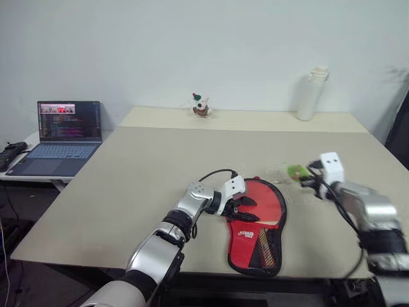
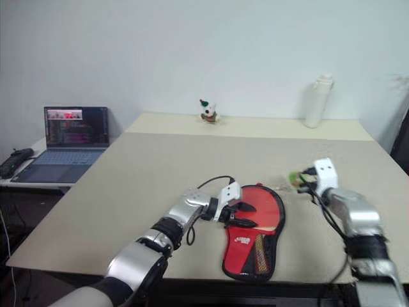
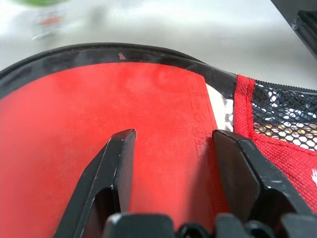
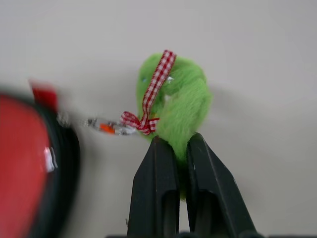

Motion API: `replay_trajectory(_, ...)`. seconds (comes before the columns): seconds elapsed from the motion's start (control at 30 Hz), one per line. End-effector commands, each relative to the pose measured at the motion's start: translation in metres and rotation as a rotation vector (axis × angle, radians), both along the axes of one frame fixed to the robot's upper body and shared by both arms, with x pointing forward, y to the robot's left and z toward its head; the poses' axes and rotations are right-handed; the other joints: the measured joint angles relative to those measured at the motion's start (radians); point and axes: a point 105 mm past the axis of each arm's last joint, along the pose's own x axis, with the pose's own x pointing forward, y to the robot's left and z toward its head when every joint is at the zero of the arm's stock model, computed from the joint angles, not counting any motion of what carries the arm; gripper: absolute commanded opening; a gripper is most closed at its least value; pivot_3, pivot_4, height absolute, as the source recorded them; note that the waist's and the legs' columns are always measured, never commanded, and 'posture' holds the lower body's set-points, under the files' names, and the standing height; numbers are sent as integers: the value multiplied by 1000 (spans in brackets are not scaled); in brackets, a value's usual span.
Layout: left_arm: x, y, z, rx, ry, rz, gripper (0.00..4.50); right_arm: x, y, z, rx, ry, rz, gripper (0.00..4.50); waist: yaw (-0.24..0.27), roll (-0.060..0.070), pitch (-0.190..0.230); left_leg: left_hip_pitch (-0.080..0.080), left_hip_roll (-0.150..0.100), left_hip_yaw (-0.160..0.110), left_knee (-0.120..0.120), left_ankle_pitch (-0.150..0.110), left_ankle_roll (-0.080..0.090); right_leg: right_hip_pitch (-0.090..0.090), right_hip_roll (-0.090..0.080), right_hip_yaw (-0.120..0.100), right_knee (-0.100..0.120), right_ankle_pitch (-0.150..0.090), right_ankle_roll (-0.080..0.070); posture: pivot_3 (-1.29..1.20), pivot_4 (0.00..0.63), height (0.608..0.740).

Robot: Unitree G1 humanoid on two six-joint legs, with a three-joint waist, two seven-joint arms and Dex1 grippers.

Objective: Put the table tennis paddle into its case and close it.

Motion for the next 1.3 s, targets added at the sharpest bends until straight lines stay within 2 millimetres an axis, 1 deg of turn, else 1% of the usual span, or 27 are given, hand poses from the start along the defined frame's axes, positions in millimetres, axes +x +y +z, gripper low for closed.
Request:
replay_trajectory(0.03, -12, 15, -42, 114, 138, 48, 2677, -31, -8, 24, -13, -17, 3, 31, -1, 3, -2, 1, 0, 0, 0, 0, 0, 0, 0, 0, 0, 0, 0, 0, 150, 740)
replay_trajectory(0.07, -11, 14, -42, 110, 141, 54, 2677, -40, -6, 22, -10, 1, 16, 31, -1, 4, -3, 1, 0, 0, 0, 0, 0, 0, 1, 0, 0, 0, 0, 0, 150, 740)
replay_trajectory(0.13, -10, 12, -40, 102, 147, 62, 2677, -61, 7, 18, 11, 49, 73, 31, 1, 5, -5, 2, 1, 0, 1, 0, 0, 1, 1, 0, 1, 0, 0, 0, 150, 740)
replay_trajectory(0.17, -9, 11, -39, 99, 145, 67, 2677, -73, 15, 15, 25, 79, 112, 31, 2, 5, -5, 1, 1, 0, 1, 0, 0, 1, 1, -1, 0, 0, 0, 0, 150, 740)
replay_trajectory(0.23, -8, 10, -38, 98, 142, 73, 2677, -89, 27, 11, 48, 123, 168, 31, 0, 4, -6, 1, 1, -1, 1, 0, 0, 1, 1, -1, 0, 0, 1, 0, 150, 740)
replay_trajectory(0.3, -6, 8, -37, 95, 137, 83, 2677, -111, 45, 5, 78, 190, 264, 31, 0, 3, -6, 1, 1, -1, 1, 0, 0, 2, 1, -1, -1, 0, 1, 0, 150, 740)
replay_trajectory(0.37, -5, 7, -36, 94, 133, 88, 2677, -128, 57, 0, 94, 244, 335, 31, 1, 3, -6, 1, 1, -2, 1, 0, 0, 1, 1, -1, -1, 0, 1, 0, 150, 740)
replay_trajectory(0.47, -5, 5, -35, 92, 131, 90, 2677, -142, 66, -5, 101, 286, 391, 31, -1, 2, -6, 1, 1, -2, 1, 0, 0, 1, 1, -1, -1, 0, 1, 0, 150, 740)
replay_trajectory(0.57, -4, 3, -35, 89, 125, 97, 2677, -163, 73, -17, 91, 362, 463, 31, 1, 1, -6, 1, 1, -2, 1, 0, 0, 2, 1, -1, -1, 0, 1, 0, 150, 740)
replay_trajectory(0.67, -4, 2, -34, 88, 122, 100, 2677, -184, 77, -22, 89, 429, 545, 31, 1, 0, -6, 1, 0, -2, 1, 0, 0, 2, 0, -1, -2, -1, 2, 0, 150, 740)
replay_trajectory(0.77, -3, 2, -35, 88, 118, 103, 2677, -204, 86, -23, 116, 481, 650, 31, 3, -1, -6, 0, 0, -2, 0, 0, 0, 2, 0, -2, -3, -1, 3, 0, 150, 740)
replay_trajectory(0.87, -2, 2, -34, 89, 112, 109, 2677, -225, 104, -21, 168, 503, 778, 31, 0, -6, -5, 0, 1, -2, 0, 0, 0, 1, 1, -2, -3, -2, 3, 0, 150, 740)
replay_trajectory(1.0, -1, 1, -34, 89, 108, 113, 2677, -230, 111, -22, 177, 501, 819, 31, -1, -8, -6, 1, 1, -2, 0, 0, 0, 2, 0, -1, -3, -2, 3, 0, 150, 740)
replay_trajectory(1.07, -1, 1, -33, 87, 106, 115, 2677, -222, 113, -25, 158, 471, 804, 31, -1, -8, -6, 1, 1, -2, 0, 0, 0, 2, 0, -1, -3, -2, 3, 0, 150, 740)
replay_trajectory(1.13, -1, 1, -33, 88, 103, 116, 2677, -212, 110, -29, 127, 448, 765, 31, -1, -8, -6, 1, 1, -2, 0, 0, 0, 2, 0, -2, -3, -2, 3, 0, 150, 740)
replay_trajectory(1.23, -1, 1, -33, 88, 101, 115, 2677, -207, 107, -27, 136, 443, 753, 31, -1, -8, -6, 1, 1, -2, 0, 0, 0, 2, 0, -1, -3, -2, 3, 0, 150, 740)
replay_trajectory(1.3, -1, 0, -33, 86, 101, 114, 2677, -207, 105, -24, 133, 448, 769, 576, -1, -8, -6, 1, 1, -2, 0, 0, 0, 2, 0, -1, -3, -2, 3, 0, 150, 740)
